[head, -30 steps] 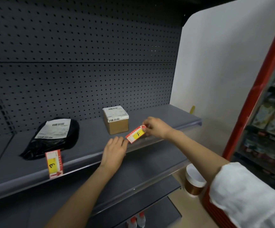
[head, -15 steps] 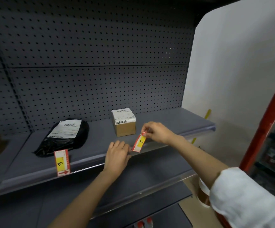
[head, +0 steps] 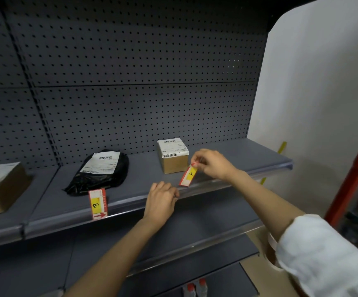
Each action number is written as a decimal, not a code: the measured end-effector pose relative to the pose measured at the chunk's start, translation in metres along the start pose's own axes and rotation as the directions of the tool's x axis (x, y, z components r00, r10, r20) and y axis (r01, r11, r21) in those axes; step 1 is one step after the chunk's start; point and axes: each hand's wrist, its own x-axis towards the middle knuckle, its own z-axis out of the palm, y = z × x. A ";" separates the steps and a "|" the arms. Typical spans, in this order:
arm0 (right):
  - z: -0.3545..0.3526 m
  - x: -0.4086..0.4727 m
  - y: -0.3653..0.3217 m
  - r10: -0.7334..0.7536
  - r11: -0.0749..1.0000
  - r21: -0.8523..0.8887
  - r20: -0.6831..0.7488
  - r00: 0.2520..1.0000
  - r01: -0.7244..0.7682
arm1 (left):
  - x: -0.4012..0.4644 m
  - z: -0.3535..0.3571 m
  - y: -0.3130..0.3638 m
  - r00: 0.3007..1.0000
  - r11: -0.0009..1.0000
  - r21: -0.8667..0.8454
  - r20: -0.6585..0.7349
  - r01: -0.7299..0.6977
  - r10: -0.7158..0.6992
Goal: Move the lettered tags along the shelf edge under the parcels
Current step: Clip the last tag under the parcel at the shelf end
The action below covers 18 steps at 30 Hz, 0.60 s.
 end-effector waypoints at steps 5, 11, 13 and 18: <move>0.013 -0.007 0.000 0.059 0.998 -0.037 0.042 0.997 -0.058 | -0.003 0.000 0.000 0.999 0.999 0.038 0.036 -0.034 0.033; 0.029 -0.009 -0.005 0.104 0.990 -0.101 0.057 0.993 -0.098 | -0.007 -0.012 -0.011 0.998 0.992 0.118 0.048 -0.049 0.043; 0.024 -0.002 -0.011 0.101 0.994 -0.031 -0.004 0.995 -0.101 | -0.014 -0.023 -0.021 1.000 0.995 0.102 -0.005 -0.017 0.017; 0.034 0.031 -0.065 0.056 0.992 0.118 -0.074 0.996 -0.047 | -0.054 -0.072 -0.059 0.992 0.989 0.114 -0.088 0.098 -0.088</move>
